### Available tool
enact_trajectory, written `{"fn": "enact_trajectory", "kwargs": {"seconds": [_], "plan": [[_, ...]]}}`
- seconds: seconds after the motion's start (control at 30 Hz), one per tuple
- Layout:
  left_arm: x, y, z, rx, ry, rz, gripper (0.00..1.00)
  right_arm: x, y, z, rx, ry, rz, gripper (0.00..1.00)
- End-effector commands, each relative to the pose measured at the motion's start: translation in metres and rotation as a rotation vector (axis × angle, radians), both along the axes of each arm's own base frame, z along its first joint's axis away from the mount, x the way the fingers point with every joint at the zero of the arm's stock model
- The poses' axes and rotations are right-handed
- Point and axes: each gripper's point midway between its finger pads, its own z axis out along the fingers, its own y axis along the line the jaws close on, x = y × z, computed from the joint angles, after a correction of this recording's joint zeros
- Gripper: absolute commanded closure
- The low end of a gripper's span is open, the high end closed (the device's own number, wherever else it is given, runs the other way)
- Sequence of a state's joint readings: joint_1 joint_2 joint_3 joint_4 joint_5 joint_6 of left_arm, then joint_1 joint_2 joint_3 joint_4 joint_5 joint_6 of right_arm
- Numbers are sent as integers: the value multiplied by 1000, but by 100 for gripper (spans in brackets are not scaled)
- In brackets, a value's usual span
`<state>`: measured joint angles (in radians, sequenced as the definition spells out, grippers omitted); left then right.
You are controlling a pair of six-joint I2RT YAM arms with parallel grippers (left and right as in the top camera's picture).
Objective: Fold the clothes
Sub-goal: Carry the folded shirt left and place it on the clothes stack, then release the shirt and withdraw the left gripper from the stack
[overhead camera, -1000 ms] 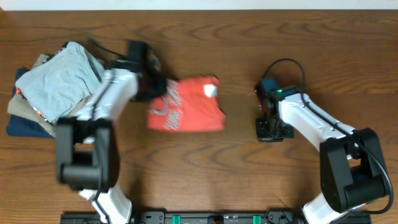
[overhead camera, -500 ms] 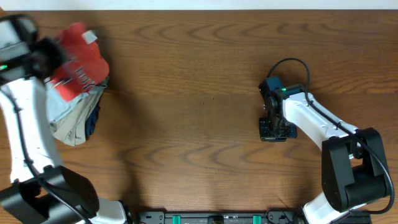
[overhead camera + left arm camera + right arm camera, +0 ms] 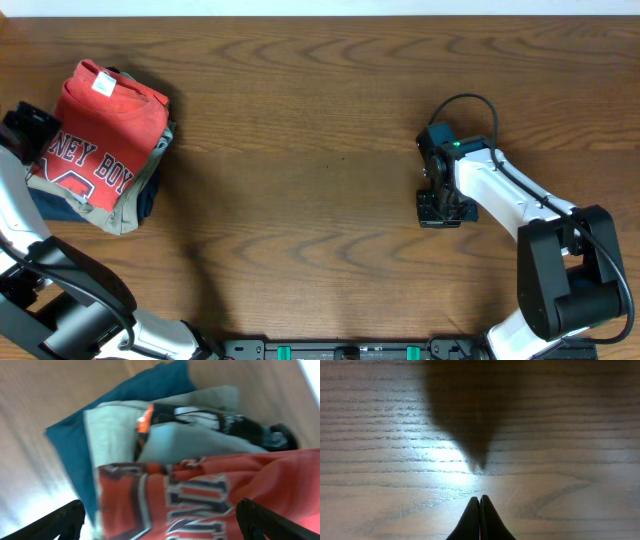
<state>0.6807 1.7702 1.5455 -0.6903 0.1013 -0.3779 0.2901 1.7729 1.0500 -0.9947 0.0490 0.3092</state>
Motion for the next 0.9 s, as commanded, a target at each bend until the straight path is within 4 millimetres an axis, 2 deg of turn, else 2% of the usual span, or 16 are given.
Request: {"fn": "enact_trajectory", "kwargs": {"seconds": [0.0,0.1,0.17,0.23,0.3,0.37,0.43,0.5,0.63,0.7,0.77,0.83,0.87], "plan": [[19,-17,12,-77,-109,-57,2,1,-3,2,-4,-8,4,98],[32,-29,31,-95,-197,-130,2,1,-3,2,-3,-8,4,97],[35,-34,48,-65,-225,-151,2,1,-3,2,-3,-9,4,91],[38,-45,69,-25,-255,-193,2,2,-2,2,3,-12,3,72],[42,-61,85,-3,-281,-235,2,4,3,1,29,-18,0,57],[48,-87,97,18,-292,-311,2,8,10,1,70,-31,-4,44],[58,-122,100,32,-284,-419,2,12,23,0,141,-43,-10,29],[66,-159,95,22,-257,-523,2,16,38,1,225,-55,-4,20],[68,-240,70,-44,-158,-716,2,29,62,9,379,-87,-11,11],[60,-277,55,-76,-88,-816,2,39,58,15,388,-108,-32,5],[44,-312,36,-111,18,-906,2,50,46,26,374,-126,-67,1],[17,-331,13,-106,180,-972,2,59,25,40,338,-132,-103,1],[6,-333,6,-92,247,-994,2,61,18,46,328,-126,-112,1]]}}
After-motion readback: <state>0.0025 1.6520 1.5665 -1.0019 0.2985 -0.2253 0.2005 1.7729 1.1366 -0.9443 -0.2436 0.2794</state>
